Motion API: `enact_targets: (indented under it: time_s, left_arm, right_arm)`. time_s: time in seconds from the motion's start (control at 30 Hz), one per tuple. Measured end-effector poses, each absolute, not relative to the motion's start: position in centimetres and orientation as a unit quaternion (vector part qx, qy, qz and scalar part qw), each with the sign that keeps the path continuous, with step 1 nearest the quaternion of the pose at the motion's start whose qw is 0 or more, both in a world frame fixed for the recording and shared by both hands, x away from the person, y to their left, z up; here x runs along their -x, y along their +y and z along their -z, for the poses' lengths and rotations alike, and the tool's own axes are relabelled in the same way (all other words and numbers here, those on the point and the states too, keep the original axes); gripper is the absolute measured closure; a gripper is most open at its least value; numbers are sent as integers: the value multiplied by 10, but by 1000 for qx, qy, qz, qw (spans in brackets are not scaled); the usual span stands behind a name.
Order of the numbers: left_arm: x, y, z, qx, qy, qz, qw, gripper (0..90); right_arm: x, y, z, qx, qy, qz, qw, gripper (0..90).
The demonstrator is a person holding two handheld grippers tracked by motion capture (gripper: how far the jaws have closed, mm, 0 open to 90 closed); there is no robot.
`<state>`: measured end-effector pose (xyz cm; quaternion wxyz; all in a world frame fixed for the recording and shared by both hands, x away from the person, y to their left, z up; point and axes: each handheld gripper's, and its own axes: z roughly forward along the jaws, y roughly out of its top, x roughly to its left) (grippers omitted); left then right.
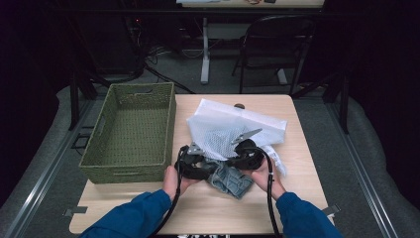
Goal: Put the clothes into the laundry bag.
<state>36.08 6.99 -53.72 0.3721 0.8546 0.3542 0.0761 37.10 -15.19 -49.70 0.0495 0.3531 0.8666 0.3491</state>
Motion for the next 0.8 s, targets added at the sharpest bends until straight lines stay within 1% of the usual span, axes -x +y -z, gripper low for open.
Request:
enact_targets:
  time_s: [0.07, 0.1, 0.2, 0.23, 0.27, 0.33, 0.4, 0.43, 0.47, 0.5, 0.57, 0.7, 0.8]
  left_arm:
    - [-357, 70, 540, -854, 365, -50, 366, 200]
    - [-356, 67, 542, -855, 370, -46, 361, 156]
    - [-356, 59, 553, -862, 372, -27, 343, 162]
    - [-357, 57, 557, -863, 374, -29, 339, 188]
    - [-357, 55, 560, -856, 384, -38, 344, 267]
    - [-359, 53, 562, -847, 390, -33, 361, 399]
    - [-358, 51, 559, -846, 379, -50, 371, 523]
    - [-357, 51, 557, -841, 379, -61, 381, 620]
    - [-357, 52, 554, -838, 375, -71, 391, 698]
    - [-357, 53, 551, -839, 367, -78, 395, 728]
    - [-352, 50, 542, -839, 338, -105, 412, 749]
    - [-341, 41, 526, -848, 288, -137, 423, 756]
    - [-342, 40, 524, -847, 275, -151, 429, 757]
  right_arm:
    - [-370, -151, 496, -354, 866, -350, 51, 894]
    - [-370, -150, 495, -353, 866, -351, 53, 894]
    - [-369, -148, 493, -351, 865, -355, 54, 894]
    - [-369, -147, 492, -351, 864, -356, 55, 894]
    - [-368, -147, 492, -349, 865, -357, 55, 894]
    - [-367, -146, 492, -346, 866, -357, 55, 894]
    - [-366, -146, 489, -343, 866, -360, 58, 894]
    - [-364, -147, 486, -338, 864, -369, 59, 894]
    - [-363, -146, 482, -331, 864, -374, 64, 894]
    - [-362, -146, 478, -326, 861, -385, 67, 894]
    - [-359, -143, 466, -316, 854, -406, 75, 894]
    - [-351, -139, 449, -286, 847, -439, 87, 894]
    - [-348, -138, 450, -277, 848, -446, 77, 894]
